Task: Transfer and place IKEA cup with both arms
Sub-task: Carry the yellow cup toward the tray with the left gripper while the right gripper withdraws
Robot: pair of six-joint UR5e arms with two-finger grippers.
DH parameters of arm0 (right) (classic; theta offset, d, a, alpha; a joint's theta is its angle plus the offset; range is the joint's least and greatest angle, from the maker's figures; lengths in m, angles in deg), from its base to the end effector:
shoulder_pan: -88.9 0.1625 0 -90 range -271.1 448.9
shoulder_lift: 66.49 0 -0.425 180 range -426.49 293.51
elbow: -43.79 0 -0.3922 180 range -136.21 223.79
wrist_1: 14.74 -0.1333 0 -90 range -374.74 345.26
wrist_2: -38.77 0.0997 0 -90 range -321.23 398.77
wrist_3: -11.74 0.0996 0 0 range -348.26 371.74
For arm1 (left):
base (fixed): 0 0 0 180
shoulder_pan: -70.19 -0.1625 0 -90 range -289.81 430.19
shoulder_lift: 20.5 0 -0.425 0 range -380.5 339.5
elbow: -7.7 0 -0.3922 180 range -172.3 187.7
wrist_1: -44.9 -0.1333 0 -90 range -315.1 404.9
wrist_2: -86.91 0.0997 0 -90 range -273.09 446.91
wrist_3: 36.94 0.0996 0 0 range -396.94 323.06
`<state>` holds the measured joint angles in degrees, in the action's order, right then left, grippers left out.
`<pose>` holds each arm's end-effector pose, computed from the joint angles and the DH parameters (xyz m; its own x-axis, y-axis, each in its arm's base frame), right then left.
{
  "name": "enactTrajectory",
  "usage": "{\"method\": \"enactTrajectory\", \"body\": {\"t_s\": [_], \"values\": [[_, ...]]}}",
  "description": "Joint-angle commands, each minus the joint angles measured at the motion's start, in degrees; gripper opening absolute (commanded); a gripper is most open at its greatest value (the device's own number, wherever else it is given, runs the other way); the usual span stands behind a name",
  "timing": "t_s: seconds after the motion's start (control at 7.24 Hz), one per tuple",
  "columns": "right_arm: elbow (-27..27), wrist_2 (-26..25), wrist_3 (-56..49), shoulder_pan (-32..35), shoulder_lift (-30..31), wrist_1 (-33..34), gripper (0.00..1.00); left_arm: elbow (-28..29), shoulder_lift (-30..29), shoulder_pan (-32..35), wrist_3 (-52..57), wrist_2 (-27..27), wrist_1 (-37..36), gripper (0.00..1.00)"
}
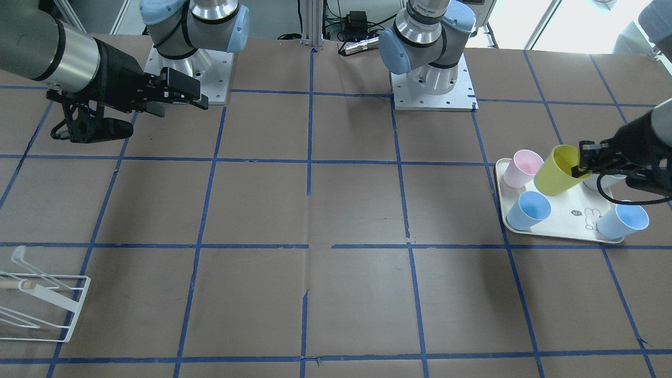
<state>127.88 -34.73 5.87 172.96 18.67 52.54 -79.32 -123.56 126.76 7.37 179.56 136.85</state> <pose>0.1105 -0.4995 0.4678 -0.9477 0.1078 -0.3003 -0.0007 0.9404 0.3400 0.2005 -0.5374 0.3898 -0.9767 0.1821 0.1132 0.2005 0.9629 0.1807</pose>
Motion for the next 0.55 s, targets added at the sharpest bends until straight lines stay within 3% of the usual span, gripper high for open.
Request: {"method": "enactTrajectory", "body": {"t_s": [0.0,0.41], "values": [[0.19,-11.0,6.28,2.95,1.5,8.8,1.0,4.04,-8.17,-6.45,9.62,2.61,-5.08,0.0],[0.72,-18.15,7.18,6.02,2.65,19.61,0.98,4.07,-15.39,-6.82,14.84,2.45,-8.96,0.0]]}}
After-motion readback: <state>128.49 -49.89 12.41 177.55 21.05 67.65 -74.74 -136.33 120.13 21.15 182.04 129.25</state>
